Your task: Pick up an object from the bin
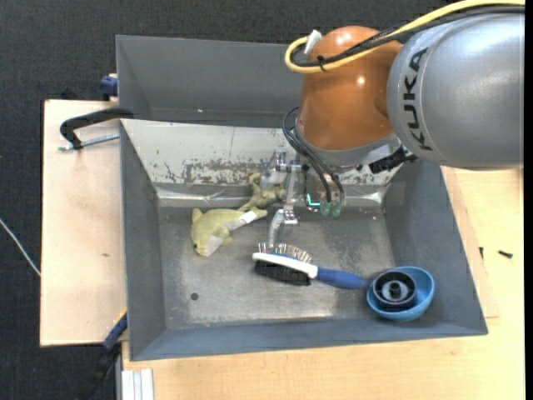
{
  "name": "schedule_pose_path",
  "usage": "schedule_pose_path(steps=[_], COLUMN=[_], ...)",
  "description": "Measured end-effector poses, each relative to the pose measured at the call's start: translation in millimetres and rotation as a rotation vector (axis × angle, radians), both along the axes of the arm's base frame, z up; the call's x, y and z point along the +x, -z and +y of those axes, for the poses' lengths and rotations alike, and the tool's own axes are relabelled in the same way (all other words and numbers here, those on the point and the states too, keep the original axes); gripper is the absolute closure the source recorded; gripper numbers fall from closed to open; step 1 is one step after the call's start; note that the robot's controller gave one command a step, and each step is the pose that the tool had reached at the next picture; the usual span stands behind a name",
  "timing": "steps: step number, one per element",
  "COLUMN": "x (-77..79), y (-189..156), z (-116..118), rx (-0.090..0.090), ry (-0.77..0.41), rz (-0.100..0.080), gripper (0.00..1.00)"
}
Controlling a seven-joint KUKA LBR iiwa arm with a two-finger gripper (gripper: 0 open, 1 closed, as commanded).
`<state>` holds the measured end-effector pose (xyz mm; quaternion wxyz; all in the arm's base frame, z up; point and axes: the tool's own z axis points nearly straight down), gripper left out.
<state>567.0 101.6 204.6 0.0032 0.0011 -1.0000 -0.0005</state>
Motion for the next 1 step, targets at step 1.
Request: schedule_pose_path(steps=[1], x=[26.4], y=[117.3], z=[26.8], rx=[0.0], ry=[-0.033], rz=[-0.001], gripper=[0.0])
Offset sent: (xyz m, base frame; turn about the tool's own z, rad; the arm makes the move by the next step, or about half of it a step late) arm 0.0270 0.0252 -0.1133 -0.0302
